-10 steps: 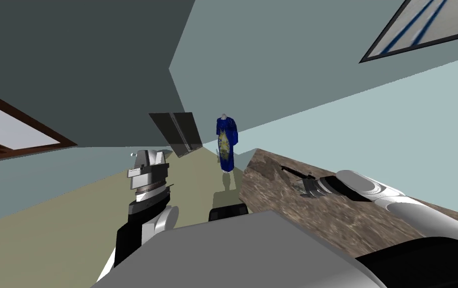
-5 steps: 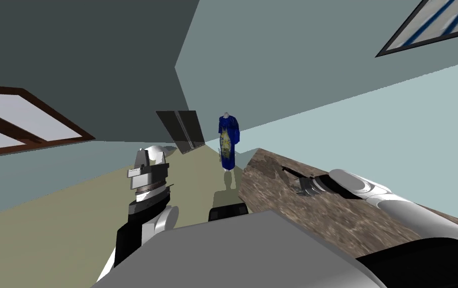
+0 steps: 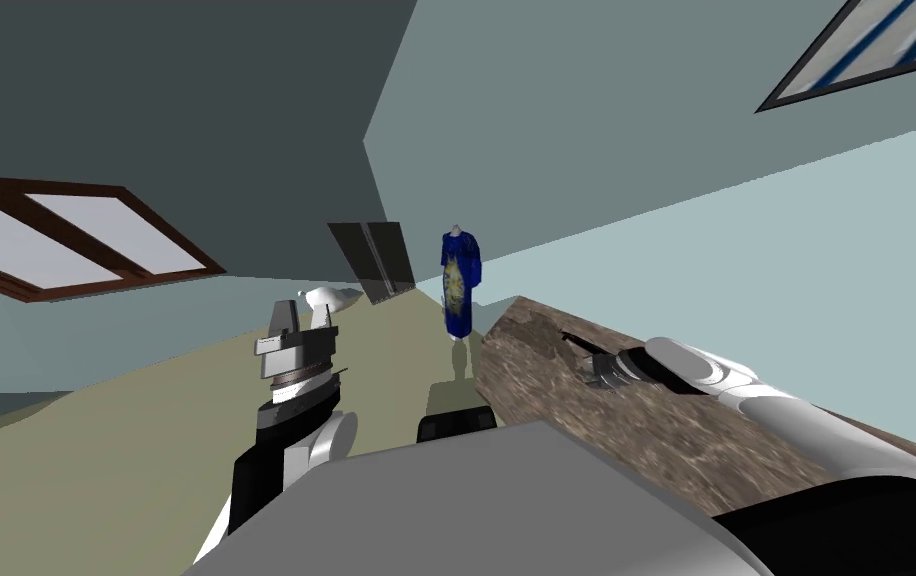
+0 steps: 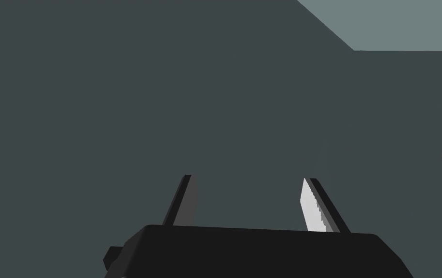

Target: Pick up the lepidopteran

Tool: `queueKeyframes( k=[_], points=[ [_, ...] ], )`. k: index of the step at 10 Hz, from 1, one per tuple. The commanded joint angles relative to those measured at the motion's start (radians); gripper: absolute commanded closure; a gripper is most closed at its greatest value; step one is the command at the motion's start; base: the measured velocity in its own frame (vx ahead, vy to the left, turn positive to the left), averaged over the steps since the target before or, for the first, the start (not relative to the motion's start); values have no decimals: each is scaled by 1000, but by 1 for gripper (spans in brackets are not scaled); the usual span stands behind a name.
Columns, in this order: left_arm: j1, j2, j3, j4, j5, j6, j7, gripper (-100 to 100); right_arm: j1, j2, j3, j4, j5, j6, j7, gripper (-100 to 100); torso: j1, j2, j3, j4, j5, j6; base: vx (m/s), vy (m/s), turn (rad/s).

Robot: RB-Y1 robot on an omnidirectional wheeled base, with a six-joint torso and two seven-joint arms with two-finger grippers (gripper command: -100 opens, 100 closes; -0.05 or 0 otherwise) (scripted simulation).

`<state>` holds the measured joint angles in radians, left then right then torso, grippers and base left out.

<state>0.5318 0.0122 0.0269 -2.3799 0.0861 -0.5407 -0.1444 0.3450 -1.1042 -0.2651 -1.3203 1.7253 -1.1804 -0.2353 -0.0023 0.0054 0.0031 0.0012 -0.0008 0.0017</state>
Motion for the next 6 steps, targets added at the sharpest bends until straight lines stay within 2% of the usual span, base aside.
queueKeyframes(
  k=[1,4,5,6],
  points=[
    [0,0,0,0,0,0,0,0,-11,5,24,-28,27,18,-50,-100,0,0,0,0,0,0,-120,-77,130],
    [0,0,0,0,0,0,0,0,-18,9,44,-56,50,34,-137,-100,-1,3,1,1,0,-1,-100,-61,125],
    [0,0,0,0,0,0,0,0,-18,9,44,-56,50,34,-146,-100,-1,1,1,0,0,0,-28,-30,-20],
    [0,0,0,0,0,0,0,0,-26,13,63,-83,73,49,-185,-100,0,-1,-1,0,0,0,-78,-45,146]
  ],
)
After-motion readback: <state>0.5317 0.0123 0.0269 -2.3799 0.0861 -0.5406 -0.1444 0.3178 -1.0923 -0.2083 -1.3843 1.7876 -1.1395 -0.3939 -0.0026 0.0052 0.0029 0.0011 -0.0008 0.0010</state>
